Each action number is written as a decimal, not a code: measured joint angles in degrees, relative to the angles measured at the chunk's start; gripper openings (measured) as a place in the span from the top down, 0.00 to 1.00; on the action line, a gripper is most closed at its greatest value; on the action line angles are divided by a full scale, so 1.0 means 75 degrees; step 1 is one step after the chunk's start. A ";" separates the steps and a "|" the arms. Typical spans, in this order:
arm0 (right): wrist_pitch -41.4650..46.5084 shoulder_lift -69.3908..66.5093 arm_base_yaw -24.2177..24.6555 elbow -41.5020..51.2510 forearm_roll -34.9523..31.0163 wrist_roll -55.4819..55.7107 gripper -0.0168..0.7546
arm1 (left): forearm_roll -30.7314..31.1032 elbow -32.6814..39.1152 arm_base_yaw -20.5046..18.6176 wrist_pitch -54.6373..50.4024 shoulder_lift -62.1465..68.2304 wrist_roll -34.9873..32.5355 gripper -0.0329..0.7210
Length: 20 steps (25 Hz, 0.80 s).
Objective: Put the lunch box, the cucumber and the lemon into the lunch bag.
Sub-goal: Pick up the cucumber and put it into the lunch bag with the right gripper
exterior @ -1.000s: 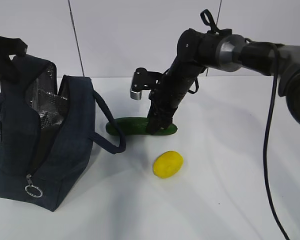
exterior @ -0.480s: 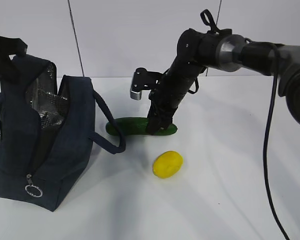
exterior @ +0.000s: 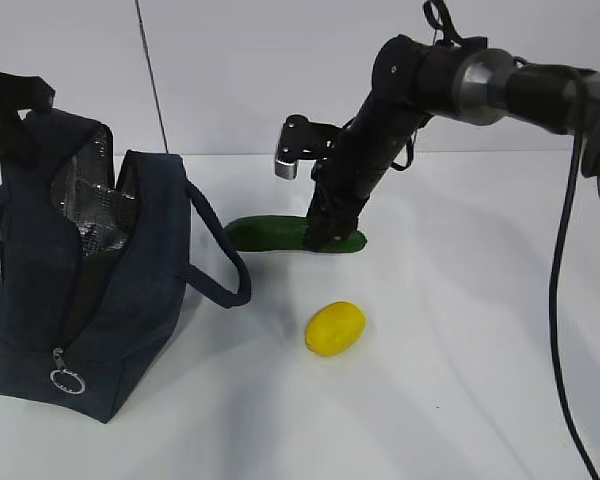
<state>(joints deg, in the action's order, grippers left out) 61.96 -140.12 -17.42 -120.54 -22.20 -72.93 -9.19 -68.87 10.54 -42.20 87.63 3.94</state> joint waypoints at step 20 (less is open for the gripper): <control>0.1095 0.1728 0.0416 0.0000 -0.0131 0.0319 0.51 | 0.0000 0.0000 0.0000 0.0011 0.0000 0.0000 0.96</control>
<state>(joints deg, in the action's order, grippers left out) 70.17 -127.16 -14.30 -120.54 -23.19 -70.53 -9.19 -68.87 10.54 -42.12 87.63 3.94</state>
